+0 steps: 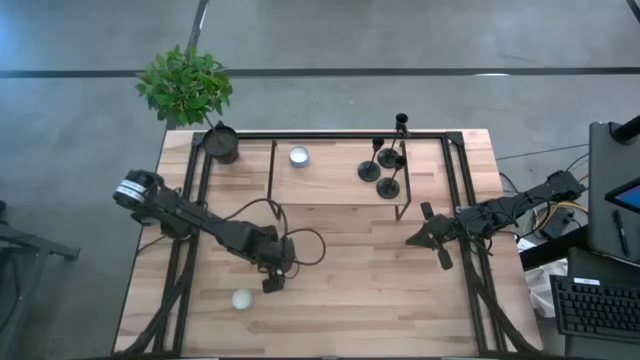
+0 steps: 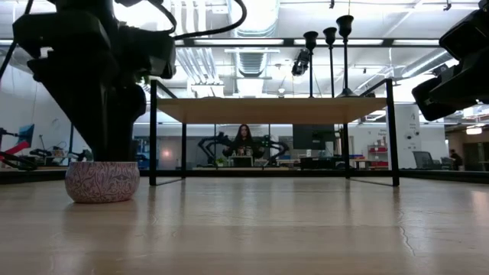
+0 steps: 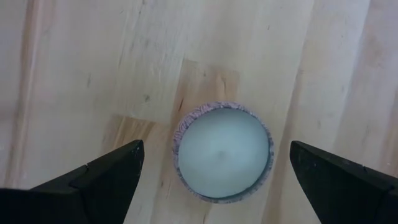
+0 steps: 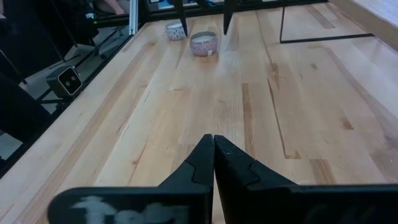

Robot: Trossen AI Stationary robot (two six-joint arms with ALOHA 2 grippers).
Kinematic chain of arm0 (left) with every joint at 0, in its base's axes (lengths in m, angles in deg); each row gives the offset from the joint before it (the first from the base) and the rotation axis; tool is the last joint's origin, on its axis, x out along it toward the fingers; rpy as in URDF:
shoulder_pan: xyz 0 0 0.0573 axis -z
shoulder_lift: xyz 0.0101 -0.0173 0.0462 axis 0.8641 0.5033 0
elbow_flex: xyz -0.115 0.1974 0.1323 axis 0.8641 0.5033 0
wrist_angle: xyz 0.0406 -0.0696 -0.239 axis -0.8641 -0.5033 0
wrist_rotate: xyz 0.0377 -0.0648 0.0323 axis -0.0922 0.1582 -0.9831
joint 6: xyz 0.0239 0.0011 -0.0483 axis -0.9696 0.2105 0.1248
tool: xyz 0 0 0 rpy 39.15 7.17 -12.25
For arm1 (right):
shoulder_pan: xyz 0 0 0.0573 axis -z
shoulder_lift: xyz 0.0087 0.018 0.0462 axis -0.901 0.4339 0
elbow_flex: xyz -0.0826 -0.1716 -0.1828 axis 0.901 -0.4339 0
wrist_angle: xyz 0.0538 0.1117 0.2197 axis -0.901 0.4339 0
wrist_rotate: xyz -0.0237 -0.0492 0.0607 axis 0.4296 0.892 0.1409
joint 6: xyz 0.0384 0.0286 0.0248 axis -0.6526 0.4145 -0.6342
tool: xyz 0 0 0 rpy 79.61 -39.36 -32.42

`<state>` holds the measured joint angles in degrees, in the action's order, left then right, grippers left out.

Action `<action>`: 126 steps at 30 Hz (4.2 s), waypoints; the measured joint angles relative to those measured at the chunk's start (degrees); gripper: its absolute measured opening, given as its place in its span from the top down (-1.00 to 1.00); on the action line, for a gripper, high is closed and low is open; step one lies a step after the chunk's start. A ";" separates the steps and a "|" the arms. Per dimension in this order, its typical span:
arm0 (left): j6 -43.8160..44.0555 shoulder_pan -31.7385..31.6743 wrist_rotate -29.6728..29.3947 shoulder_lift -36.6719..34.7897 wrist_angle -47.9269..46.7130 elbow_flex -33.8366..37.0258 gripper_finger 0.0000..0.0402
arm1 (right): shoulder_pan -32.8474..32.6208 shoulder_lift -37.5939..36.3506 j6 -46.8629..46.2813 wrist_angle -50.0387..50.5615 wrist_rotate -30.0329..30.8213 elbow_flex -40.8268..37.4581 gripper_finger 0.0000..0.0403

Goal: Pick & Place candle stick holders
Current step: Put the pink scented candle on the shelf

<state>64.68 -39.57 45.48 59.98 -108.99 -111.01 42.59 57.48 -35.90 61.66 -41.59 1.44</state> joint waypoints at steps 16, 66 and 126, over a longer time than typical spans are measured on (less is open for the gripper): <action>-1.68 -0.03 0.36 6.03 3.10 0.07 -0.99 | -0.01 0.00 0.00 0.02 -0.01 0.00 0.96; -1.49 -0.37 -2.01 7.91 2.25 -0.12 -0.45 | 0.00 0.00 0.00 -0.01 0.00 0.00 0.96; -32.98 -33.93 2.74 5.99 -34.82 -39.54 -0.46 | 0.00 0.00 0.00 -0.02 0.01 0.00 0.96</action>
<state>31.71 -73.51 48.22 65.97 -143.81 -150.55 42.59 57.48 -35.90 61.64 -41.58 1.44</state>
